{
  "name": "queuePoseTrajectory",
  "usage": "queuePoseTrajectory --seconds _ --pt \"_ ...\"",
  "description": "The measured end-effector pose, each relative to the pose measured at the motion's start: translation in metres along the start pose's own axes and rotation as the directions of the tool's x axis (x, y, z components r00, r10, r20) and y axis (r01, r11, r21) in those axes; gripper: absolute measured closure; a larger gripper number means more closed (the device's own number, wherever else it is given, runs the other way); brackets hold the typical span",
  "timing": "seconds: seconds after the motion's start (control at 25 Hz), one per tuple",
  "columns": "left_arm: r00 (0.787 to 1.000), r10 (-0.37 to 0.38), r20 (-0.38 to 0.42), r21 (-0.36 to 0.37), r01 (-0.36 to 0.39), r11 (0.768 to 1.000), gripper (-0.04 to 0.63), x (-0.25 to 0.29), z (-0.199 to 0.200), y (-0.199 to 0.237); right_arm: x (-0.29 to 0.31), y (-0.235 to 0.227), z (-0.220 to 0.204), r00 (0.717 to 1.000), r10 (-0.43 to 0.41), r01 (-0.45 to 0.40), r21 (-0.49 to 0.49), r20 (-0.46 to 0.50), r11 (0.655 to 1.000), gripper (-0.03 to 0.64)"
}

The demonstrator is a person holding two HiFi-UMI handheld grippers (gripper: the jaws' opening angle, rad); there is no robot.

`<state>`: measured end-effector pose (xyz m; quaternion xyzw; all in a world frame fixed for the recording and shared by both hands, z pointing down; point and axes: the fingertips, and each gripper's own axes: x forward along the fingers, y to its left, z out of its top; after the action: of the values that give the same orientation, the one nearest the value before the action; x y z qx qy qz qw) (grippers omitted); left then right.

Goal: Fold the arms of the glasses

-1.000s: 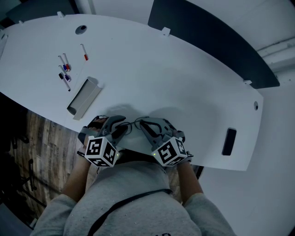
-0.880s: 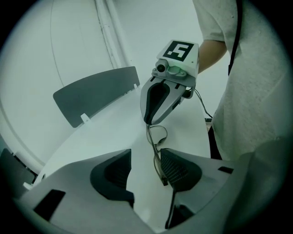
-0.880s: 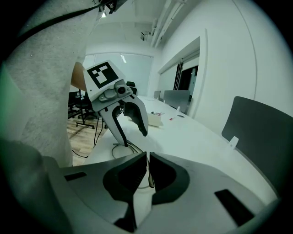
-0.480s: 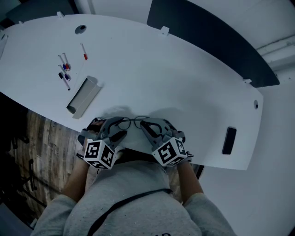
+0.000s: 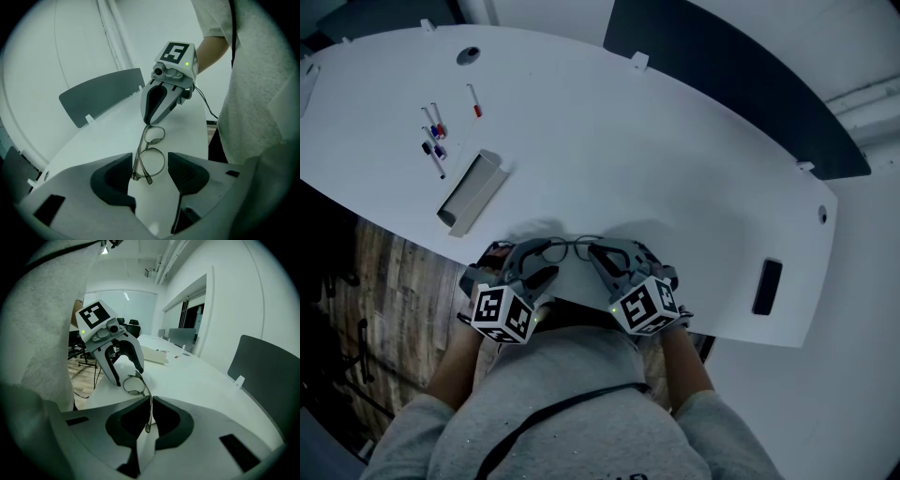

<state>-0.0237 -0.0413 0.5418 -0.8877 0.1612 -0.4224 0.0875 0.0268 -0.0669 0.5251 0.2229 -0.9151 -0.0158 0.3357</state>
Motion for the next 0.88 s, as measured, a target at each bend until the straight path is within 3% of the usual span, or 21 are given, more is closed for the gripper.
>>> queuePoseTrajectory --seconds 0.48,0.88 --pt "1.000 -0.009 -0.013 -0.015 0.009 1.000 0.342 0.0012 -0.0056 -0.0065 0.0037 -0.0001 -0.0047 0.999 -0.026 0.025 -0.017 -0.019 1.000 0.586" --pt "1.000 -0.008 -0.003 -0.019 0.008 1.000 0.342 -0.0043 -0.0064 -0.0103 -0.0021 -0.0002 0.0037 0.996 -0.088 0.087 0.045 0.033 0.995 0.584"
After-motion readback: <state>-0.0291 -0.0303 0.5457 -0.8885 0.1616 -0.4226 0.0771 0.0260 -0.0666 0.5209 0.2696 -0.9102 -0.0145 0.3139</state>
